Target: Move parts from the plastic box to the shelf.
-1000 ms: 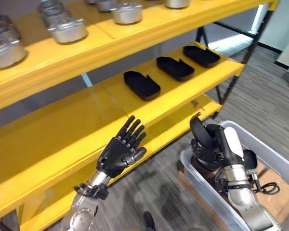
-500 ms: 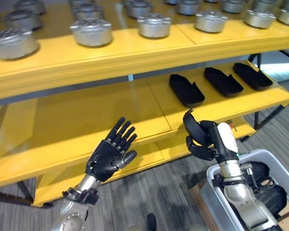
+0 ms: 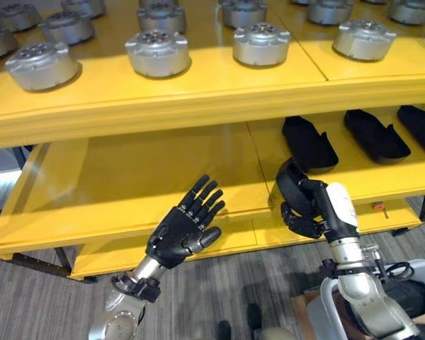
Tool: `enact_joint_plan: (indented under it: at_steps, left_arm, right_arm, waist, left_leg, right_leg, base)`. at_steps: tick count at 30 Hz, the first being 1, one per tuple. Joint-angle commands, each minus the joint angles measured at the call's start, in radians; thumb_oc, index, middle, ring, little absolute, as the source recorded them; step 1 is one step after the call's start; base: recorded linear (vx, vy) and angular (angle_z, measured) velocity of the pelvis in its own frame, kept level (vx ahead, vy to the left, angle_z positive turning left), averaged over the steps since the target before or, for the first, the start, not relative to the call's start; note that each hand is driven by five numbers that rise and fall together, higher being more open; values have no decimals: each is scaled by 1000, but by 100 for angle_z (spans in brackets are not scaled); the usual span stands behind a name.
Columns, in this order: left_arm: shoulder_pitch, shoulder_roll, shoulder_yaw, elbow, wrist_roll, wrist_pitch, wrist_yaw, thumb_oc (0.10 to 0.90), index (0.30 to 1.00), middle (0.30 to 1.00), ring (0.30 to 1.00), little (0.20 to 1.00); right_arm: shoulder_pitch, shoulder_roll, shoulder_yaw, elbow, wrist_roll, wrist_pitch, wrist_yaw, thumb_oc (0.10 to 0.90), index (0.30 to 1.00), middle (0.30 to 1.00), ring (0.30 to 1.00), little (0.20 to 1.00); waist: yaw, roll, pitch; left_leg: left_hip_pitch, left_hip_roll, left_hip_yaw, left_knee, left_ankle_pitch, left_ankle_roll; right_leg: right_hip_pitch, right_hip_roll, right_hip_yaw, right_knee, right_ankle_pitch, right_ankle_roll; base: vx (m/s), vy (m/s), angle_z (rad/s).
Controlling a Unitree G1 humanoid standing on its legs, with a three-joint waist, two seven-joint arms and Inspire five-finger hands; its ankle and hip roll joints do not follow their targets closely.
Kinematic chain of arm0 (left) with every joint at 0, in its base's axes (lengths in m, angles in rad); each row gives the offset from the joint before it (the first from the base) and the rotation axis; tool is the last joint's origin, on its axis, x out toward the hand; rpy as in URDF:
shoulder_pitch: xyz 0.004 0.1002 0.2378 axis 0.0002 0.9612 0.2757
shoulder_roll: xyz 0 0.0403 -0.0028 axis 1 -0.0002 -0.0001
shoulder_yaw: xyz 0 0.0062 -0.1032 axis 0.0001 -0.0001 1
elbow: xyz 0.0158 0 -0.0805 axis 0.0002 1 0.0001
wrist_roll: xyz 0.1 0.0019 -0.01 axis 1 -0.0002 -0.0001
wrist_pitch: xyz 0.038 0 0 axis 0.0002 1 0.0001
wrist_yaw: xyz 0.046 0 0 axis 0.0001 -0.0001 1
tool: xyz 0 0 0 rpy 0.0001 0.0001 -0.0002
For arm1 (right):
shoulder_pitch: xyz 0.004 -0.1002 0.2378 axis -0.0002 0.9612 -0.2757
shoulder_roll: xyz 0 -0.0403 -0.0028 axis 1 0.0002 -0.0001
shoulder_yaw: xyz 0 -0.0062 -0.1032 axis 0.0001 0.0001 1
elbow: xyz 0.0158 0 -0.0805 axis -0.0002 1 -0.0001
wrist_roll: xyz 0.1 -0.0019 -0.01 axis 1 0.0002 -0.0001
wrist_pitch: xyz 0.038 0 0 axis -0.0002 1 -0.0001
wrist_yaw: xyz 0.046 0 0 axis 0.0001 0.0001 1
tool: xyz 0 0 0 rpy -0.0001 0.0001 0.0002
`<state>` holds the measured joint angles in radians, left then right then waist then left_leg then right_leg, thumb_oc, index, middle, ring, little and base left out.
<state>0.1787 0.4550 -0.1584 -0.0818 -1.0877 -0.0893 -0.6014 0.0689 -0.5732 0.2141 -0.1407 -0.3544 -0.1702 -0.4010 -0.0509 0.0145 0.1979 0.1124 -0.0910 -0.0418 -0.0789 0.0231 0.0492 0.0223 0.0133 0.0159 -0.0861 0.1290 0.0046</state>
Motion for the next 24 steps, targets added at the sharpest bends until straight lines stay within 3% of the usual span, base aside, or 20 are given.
enact_joint_plan:
  at_steps: [1, 6, 9, 11, 13, 14, 16, 17, 19, 20, 21, 22, 24]
  left_arm:
    - [-65, 14, 52, -99, -39, -77, -61, 900, 1000, 1000, 1000, 1000]
    - [-64, 12, 61, -110, -32, -64, -56, 900, 1000, 1000, 1000, 1000]
    - [-63, 15, 61, -113, -11, -95, -46, 900, 1000, 1000, 1000, 1000]
    - [-61, 17, 74, -117, -46, -89, -46, 900, 1000, 1000, 1000, 1000]
    - [-92, 3, 66, -104, -67, -51, -48, 900, 1000, 1000, 1000, 1000]
    - [-102, 0, 58, -96, -62, -53, -42, 900, 1000, 1000, 1000, 1000]
    - [-112, -5, 49, -88, -55, -56, -37, 900, 1000, 1000, 1000, 1000]
    - [-120, -7, 39, -75, -2, -56, 2, 900, 1000, 1000, 1000, 1000]
    - [-123, 1, 31, -76, 85, -76, 79, 900, 1000, 1000, 1000, 1000]
    - [-122, 2, 30, -78, 103, -58, 99, 900, 1000, 1000, 1000, 1000]
    - [-104, 2, 42, -82, 119, -17, 118, 900, 1000, 1000, 1000, 1000]
    - [-98, 1, 47, -82, 125, -12, 118, 900, 1000, 1000, 1000, 1000]
    - [-81, 9, 61, -73, 186, -48, 145, 900, 1000, 1000, 1000, 1000]
  right_arm:
    - [-126, -26, -34, -76, 13, -106, -74, 400, 300, 300, 300, 300]
    - [-136, -24, -19, -77, -24, -120, -86, 400, 300, 300, 300, 300]
    - [-141, -31, -15, -74, -28, -124, -48, 400, 300, 300, 300, 300]
    - [-151, -46, -8, -72, -22, -133, -45, 400, 300, 300, 300, 300]
    - [-167, -57, -4, -62, -39, -125, -64, 400, 300, 300, 300, 300]
    - [-176, -59, 0, -55, -42, -124, -71, 400, 300, 300, 300, 300]
    - [-186, -59, 5, -45, -48, -128, -76, 400, 300, 300, 300, 300]
    - [-198, -59, 7, -36, -63, -138, -73, 400, 300, 300, 300, 300]
    - [-203, -70, 0, -41, -61, -141, -54, 400, 300, 300, 300, 300]
    - [-203, -73, -4, -45, -54, -144, -44, 400, 300, 300, 300, 300]
    - [-189, -93, -25, -69, -44, -157, -20, 400, 300, 300, 300, 300]
    - [-182, -98, -32, -77, -44, -160, -12, 400, 300, 300, 300, 300]
    - [-175, -117, -45, -89, -41, -155, -2, 400, 300, 300, 300, 300]
  waist:
    - [1, -14, -68]
    - [1, -8, -73]
    - [0, -4, -74]
    - [0, -10, -71]
    - [-10, -19, -56]
    - [-15, -18, -53]
    - [-21, -15, -51]
    - [-31, -7, -52]
    - [-33, 0, -52]
    - [-33, 1, -51]
    - [-32, 8, -50]
    - [-31, 11, -49]
    - [-29, 20, -48]
  left_leg:
    - [-11, 38, 116, 59, -125, 2]
    - [-12, 46, 133, 94, -141, -7]
    - [-14, 49, 145, 114, -148, -14]
    - [-33, 40, 170, 209, -190, -12]
    - [-95, 108, 252, 351, -151, -39]
    - [-98, 128, 267, 355, -142, -44]
    - [-91, 155, 280, 338, -126, -50]
    - [-71, 198, 286, 278, -88, -65]
    - [-56, 226, 278, 199, -51, -83]
    - [-55, 233, 275, 184, -41, -89]
    - [-67, 271, 271, 139, 16, -117]
    - [-74, 281, 268, 127, 37, -126]
    - [-74, 276, 286, 103, 11, -127]
  right_leg:
    - [17, -26, -15, 122, -165, 67]
    - [37, -33, -19, 98, -162, 60]
    - [47, -34, -27, 91, -162, 54]
    - [40, -48, -37, 110, -171, 46]
    - [31, -70, -88, 141, -177, 31]
    - [27, -73, -101, 152, -180, 29]
    - [23, -75, -110, 163, -184, 27]
    - [19, -80, -115, 171, -189, 29]
    - [29, -93, -115, 165, -193, 36]
    - [34, -96, -116, 162, -194, 37]
    - [48, -111, -119, 145, -193, 46]
    - [54, -117, -121, 139, -192, 49]
    - [61, -152, -141, 138, -190, 69]
  base:
    - [114, -144, 3]
    - [57, -117, 7]
    - [34, -93, 4]
    - [-22, -73, -1]
    - [-81, -48, 4]
    - [-46, 22, 35]
    - [9, 77, 72]
    - [62, 188, 64]
    - [66, 210, 27]
    - [36, 233, 12]
    - [32, 230, 9]
    - [31, 303, 12]
    - [18, 239, 15]
